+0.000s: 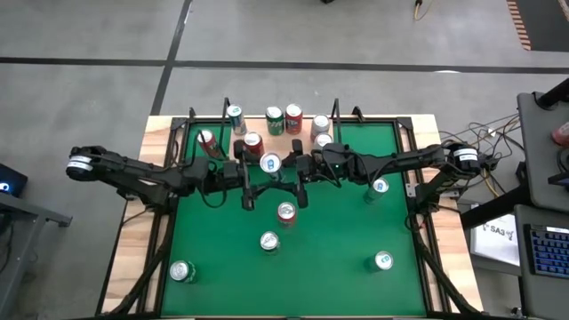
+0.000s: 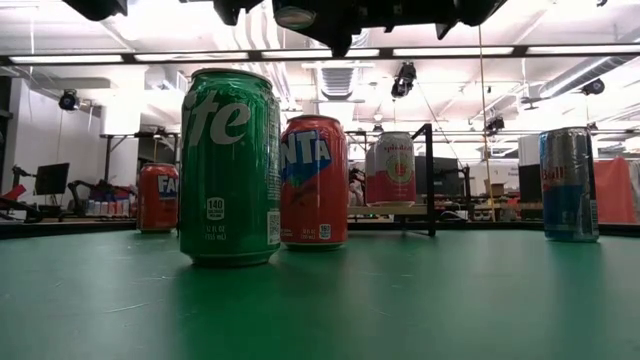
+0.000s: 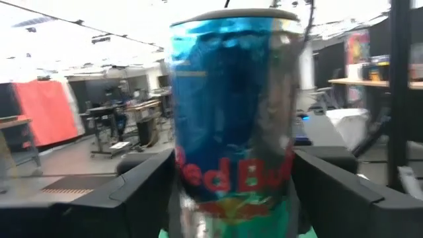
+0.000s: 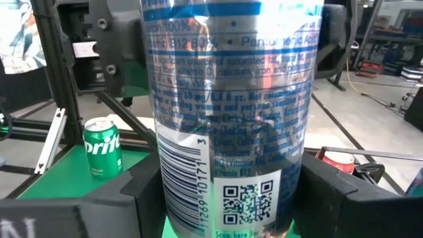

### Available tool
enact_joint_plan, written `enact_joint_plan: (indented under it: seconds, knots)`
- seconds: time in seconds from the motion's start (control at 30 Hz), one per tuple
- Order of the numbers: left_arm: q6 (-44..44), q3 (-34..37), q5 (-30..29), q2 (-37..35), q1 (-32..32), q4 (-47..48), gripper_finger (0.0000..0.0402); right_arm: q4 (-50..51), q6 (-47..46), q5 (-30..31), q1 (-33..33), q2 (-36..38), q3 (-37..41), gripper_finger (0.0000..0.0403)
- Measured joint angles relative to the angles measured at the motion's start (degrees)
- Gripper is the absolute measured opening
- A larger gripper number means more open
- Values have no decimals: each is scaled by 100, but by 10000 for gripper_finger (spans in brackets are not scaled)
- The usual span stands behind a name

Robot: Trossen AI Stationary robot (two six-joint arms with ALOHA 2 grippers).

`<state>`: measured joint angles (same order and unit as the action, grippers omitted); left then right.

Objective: Pick and place cans onto a shelf
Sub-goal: Put the top left blue silver soda can on the shelf aligned with the other blue silver soda can

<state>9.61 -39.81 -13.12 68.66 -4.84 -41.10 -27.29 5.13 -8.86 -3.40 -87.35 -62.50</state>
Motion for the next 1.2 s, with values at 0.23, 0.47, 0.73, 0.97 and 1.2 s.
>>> enact_joint_plan:
  seconds: [0.23, 0.47, 0.73, 0.97, 1.2]
  knots:
    - [0, 0, -205, 15, -15, -11, 216, 2, -3, 50, -2, 0, 0, 228]
    - [-24, 0, -222, 20, -30, 0, 199, 65, 1, 105, 2, 0, 0, 228]
    - [-22, 9, -817, -163, -53, 441, 199, 176, -197, 252, -9, 16, -7, 322]
    - [-19, 26, -2189, -578, -187, 1284, 199, 611, -228, 1120, 2, 177, -9, 349]
    - [-427, 534, -2950, -891, -264, 1395, 199, 734, -425, 1351, 2, 406, -9, 351]
